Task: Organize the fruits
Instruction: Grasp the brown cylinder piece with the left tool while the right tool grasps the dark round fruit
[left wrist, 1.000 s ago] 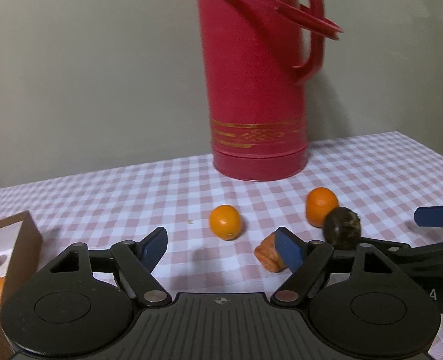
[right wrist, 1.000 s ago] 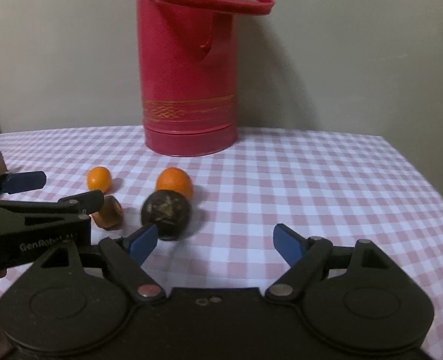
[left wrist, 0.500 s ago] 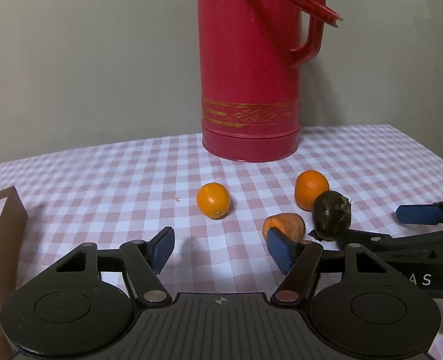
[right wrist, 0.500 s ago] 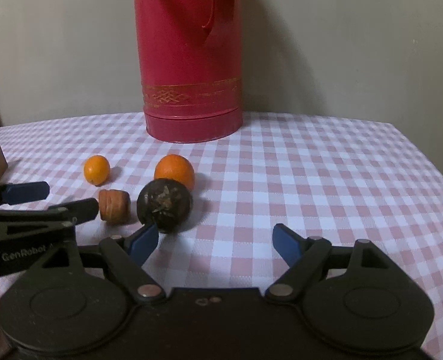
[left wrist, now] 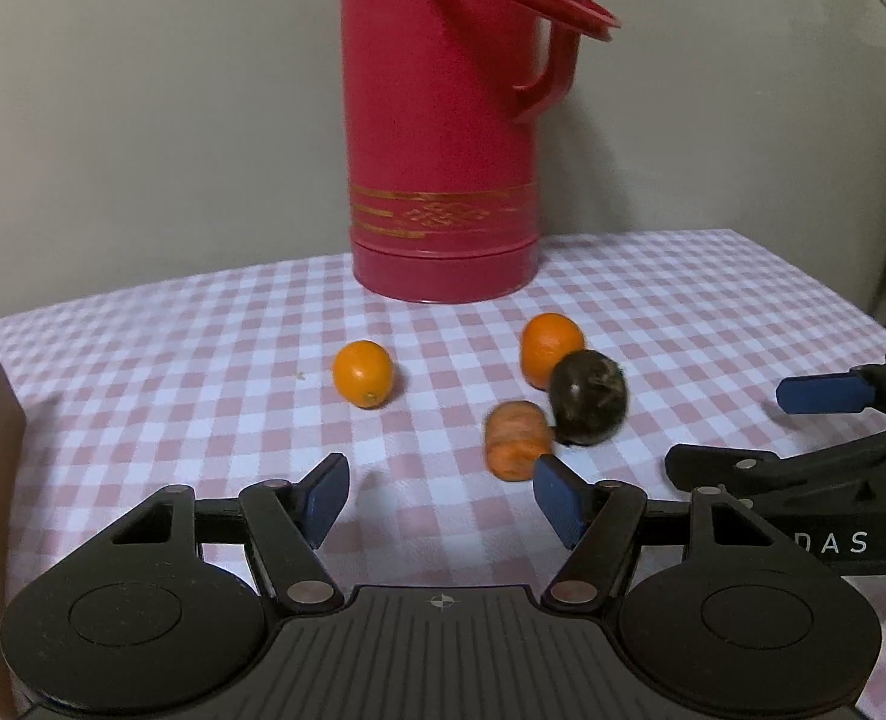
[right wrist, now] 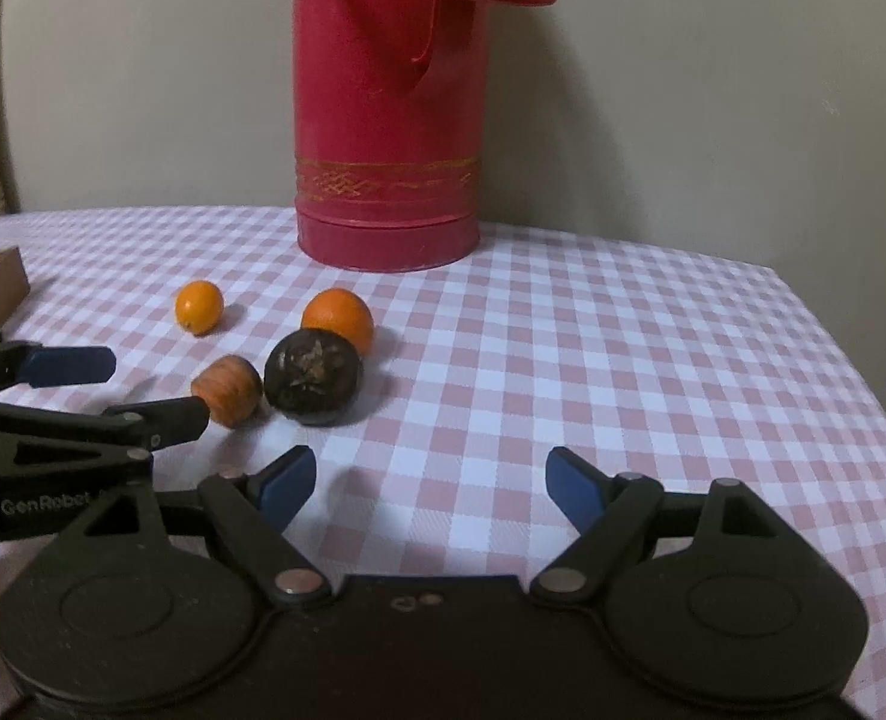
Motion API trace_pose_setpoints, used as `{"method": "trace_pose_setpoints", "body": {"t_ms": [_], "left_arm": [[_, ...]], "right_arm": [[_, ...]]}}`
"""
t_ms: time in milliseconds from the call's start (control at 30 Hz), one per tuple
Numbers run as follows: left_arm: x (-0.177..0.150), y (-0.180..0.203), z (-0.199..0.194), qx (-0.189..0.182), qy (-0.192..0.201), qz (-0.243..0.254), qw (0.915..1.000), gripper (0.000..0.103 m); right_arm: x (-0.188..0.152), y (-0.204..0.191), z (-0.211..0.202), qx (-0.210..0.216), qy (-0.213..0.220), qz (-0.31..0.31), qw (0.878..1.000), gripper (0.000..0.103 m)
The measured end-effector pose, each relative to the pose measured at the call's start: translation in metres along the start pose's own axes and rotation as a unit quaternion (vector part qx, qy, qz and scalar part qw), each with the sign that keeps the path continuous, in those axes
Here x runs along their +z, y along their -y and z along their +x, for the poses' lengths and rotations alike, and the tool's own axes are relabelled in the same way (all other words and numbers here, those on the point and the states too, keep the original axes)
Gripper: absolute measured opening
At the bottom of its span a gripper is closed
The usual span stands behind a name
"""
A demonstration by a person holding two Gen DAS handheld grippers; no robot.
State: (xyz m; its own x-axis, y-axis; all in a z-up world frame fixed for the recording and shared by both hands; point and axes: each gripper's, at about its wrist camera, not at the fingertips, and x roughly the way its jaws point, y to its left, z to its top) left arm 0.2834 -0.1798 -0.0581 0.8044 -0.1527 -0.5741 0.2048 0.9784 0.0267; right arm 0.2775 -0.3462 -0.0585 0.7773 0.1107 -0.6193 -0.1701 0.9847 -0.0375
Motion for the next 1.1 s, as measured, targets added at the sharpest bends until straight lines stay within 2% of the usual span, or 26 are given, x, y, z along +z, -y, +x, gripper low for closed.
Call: {"method": "trace_pose_setpoints", "body": {"t_ms": [133,233,267,333,467,833,900,967,1100], "left_arm": [[0.005,0.011,0.010,0.001,0.009,0.012,0.9999,0.068],[0.011,0.008,0.023,0.001,-0.003,0.006,1.0000,0.069],[0.012,0.007,0.025,0.013,-0.002,0.009,0.9999,0.068],[0.014,0.000,0.028,0.029,-0.002,0.007,0.9995,0.068],[0.016,-0.016,0.033,0.033,-0.006,-0.011,0.9994,0.068],[0.017,-0.030,0.032,0.040,-0.006,-0.009,0.9991,0.068],[0.017,-0.031,0.032,0.042,-0.004,-0.009,0.9991,0.065],[0.018,-0.031,0.032,0.040,-0.005,-0.010,0.9991,0.056],[0.017,-0.032,0.030,0.040,-0.001,-0.011,0.9991,0.055]], "right_arm": [[0.000,0.006,-0.005,-0.015,0.001,0.009,1.000,0.076],[-0.001,0.009,-0.001,-0.004,-0.001,0.023,1.000,0.077],[-0.001,0.008,0.001,-0.002,-0.001,0.022,1.000,0.077],[0.000,0.003,0.003,0.003,0.000,0.019,1.000,0.077],[0.002,-0.009,0.009,0.014,0.006,0.012,1.000,0.077],[0.016,-0.038,0.031,0.019,0.005,-0.018,1.000,0.075],[0.017,-0.042,0.033,0.013,0.007,-0.027,1.000,0.075],[0.019,-0.046,0.035,0.012,0.007,-0.034,0.999,0.074],[0.020,-0.050,0.038,0.014,0.011,-0.049,0.999,0.065]]}}
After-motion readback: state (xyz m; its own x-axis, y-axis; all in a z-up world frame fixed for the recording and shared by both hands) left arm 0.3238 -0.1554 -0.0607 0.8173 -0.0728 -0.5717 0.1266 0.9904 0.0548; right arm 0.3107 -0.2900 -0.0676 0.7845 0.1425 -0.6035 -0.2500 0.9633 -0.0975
